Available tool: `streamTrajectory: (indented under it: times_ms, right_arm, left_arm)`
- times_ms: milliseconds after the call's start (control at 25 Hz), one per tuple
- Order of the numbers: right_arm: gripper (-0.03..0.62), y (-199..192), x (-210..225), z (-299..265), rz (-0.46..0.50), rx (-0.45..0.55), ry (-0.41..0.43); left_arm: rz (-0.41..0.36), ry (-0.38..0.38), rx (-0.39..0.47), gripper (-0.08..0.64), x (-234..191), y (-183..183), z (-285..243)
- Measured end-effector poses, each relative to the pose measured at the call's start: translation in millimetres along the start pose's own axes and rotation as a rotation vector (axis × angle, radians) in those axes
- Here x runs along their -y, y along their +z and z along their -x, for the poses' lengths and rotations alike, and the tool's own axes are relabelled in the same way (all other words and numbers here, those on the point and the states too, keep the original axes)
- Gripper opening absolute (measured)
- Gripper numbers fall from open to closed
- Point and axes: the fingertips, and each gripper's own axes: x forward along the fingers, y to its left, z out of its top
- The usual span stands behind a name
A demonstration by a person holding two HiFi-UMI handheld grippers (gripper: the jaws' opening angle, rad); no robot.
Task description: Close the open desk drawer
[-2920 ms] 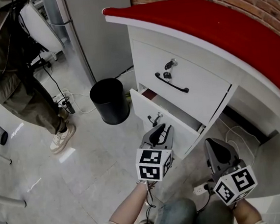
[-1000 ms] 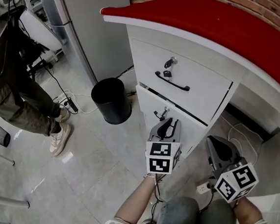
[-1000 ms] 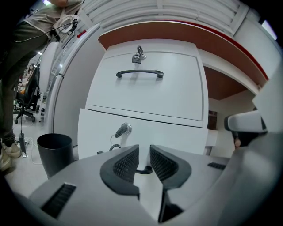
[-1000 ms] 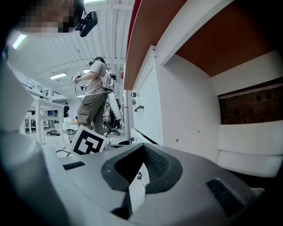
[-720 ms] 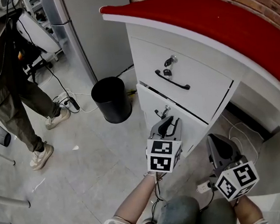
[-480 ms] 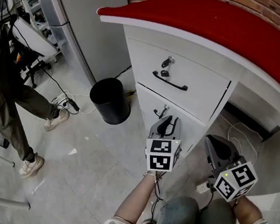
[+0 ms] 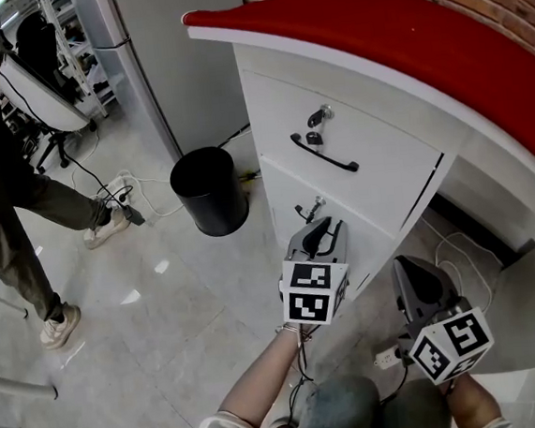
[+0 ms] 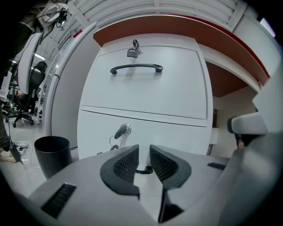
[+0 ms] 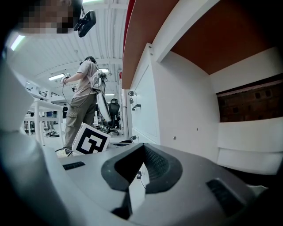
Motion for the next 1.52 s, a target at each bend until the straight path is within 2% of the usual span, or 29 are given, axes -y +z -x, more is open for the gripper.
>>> streamTrajectory:
  times_ms: [1120,1440,1520]
  right_arm:
    - [-0.002,-1,9,3,0.011,-0.018,-0.029]
    - [-0.002,-6,10,-2,-0.012,-0.01,-0.03]
    - [-0.002,-10,10,-3,-0.022,-0.015,-0.024]
  left_arm:
    - [0.032,0.012,0.04,0.084,-1,0,-1]
    - [0.037,0.032,0.089,0.084,1,-9,47]
    - [0.039,0.05,0.102,0.058,2,-12,63]
